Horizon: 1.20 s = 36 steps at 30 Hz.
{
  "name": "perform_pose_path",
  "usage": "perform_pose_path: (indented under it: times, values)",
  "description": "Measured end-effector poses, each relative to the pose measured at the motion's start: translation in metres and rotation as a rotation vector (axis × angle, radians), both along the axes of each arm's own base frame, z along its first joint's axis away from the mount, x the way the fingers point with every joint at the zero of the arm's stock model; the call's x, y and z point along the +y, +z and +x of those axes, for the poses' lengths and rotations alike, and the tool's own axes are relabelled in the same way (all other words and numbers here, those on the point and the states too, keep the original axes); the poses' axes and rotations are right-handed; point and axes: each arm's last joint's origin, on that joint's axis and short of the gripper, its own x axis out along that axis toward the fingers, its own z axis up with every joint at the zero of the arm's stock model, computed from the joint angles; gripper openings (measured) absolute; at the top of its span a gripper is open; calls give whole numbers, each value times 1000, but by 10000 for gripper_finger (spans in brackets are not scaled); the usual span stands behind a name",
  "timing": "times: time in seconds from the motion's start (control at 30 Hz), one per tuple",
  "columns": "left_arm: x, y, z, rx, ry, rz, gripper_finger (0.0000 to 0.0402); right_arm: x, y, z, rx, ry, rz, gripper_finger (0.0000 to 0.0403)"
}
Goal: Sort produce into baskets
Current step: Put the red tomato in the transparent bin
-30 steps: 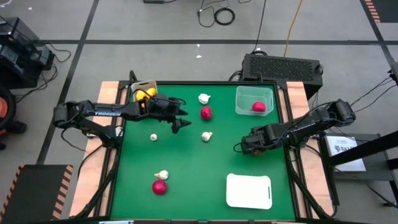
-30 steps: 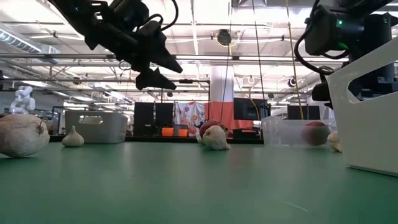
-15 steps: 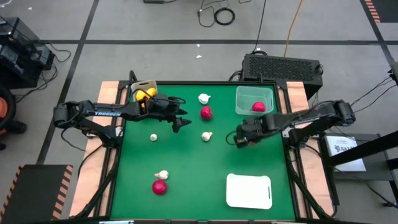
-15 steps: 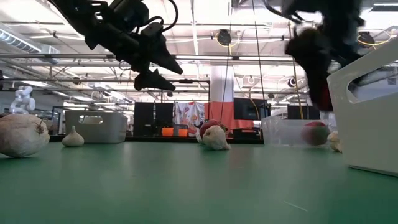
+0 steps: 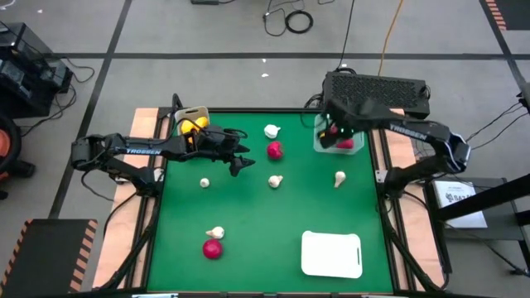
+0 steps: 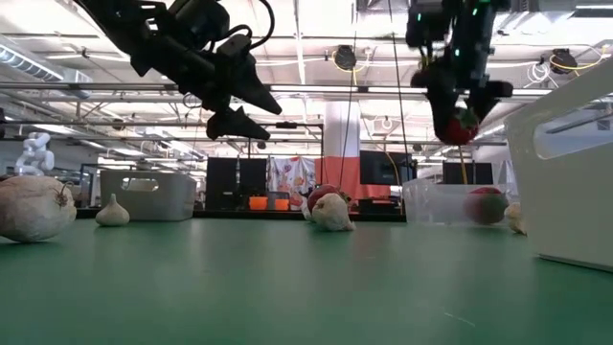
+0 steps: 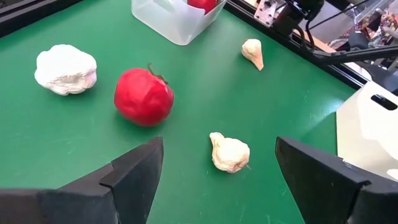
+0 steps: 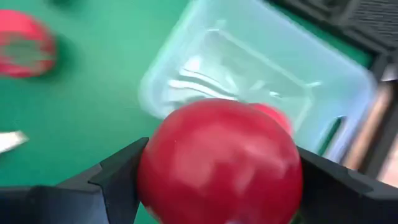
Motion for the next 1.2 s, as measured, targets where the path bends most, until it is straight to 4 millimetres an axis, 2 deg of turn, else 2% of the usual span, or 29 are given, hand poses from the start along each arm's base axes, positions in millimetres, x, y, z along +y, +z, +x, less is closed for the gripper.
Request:
perform_pose_path:
  times: [0.23,0.43,0.57,0.77,1.0,1.2]
  values:
    - [1,0,0,4,18,9,317,-48,-26,-7,118,-11,55,322]
    - [1,0,0,7,31,16,317,-74,-53,0,129,18,124,322]
    - [1,0,0,8,42,20,317,-88,-67,-2,174,-25,127,322]
    - [1,0,0,9,43,20,317,-100,-79,-8,254,-86,113,322]
    - [1,0,0,10,49,23,317,-106,-80,-14,263,-102,106,325]
    - [2,0,0,11,53,28,317,-106,-80,-15,269,-78,115,357]
